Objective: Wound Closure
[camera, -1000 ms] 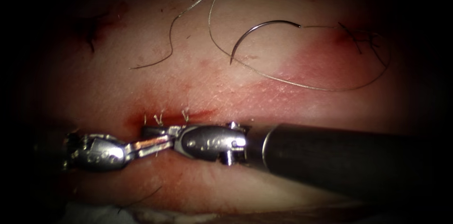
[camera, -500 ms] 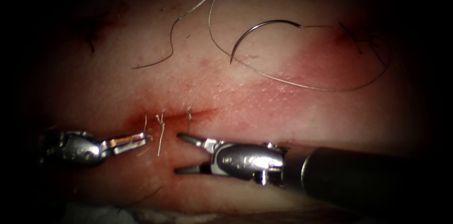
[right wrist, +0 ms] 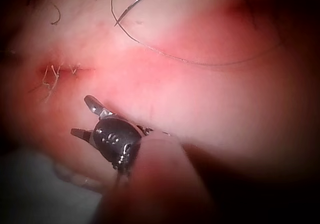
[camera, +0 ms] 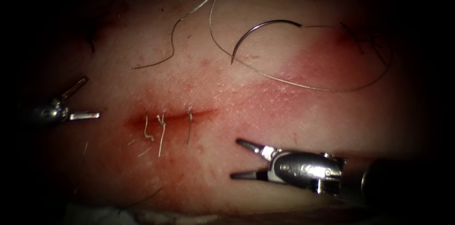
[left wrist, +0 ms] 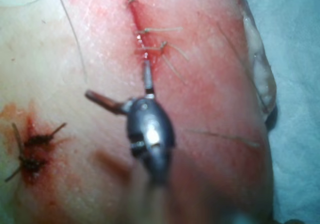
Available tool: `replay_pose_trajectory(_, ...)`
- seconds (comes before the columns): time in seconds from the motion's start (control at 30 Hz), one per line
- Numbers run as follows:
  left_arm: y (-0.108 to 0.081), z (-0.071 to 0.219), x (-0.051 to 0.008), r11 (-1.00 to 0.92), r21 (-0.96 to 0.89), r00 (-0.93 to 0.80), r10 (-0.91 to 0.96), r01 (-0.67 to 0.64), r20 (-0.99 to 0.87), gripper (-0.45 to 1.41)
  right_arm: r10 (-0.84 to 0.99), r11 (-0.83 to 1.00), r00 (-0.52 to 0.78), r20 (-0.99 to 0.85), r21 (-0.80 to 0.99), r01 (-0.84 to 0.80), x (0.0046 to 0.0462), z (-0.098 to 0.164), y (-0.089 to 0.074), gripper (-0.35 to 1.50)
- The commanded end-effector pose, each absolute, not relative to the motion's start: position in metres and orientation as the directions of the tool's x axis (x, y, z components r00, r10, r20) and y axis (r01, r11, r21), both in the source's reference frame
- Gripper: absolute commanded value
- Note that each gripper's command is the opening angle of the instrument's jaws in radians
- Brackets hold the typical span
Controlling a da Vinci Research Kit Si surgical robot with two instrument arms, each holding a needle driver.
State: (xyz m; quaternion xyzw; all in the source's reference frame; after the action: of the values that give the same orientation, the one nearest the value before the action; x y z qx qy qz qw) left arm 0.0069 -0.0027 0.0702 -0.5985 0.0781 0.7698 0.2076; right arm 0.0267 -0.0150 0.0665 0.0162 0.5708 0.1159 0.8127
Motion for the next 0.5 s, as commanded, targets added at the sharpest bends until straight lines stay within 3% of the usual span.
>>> replay_pose_trajectory(0.03,-0.004,0.0724,0.0062,-0.882,-0.177,-0.188,0.282,-0.436,-0.941,1.18,0.211,0.972,0.316,-0.925,0.166,-0.164,0.0279,0.0671,-0.0156,1.38)
replay_pose_trajectory(0.27,-0.0078,0.0775,0.0056,-0.899,-0.2,-0.237,0.307,-0.389,-0.922,1.21,0.21,0.973,0.316,-0.925,0.165,-0.163,0.0278,0.0671,-0.0157,1.36)
replay_pose_trajectory(0.5,-0.0095,0.0817,0.0066,-0.91,-0.171,-0.307,0.297,-0.377,-0.904,1.13,0.209,0.973,0.315,-0.926,0.165,-0.16,0.028,0.0668,-0.0163,1.35)
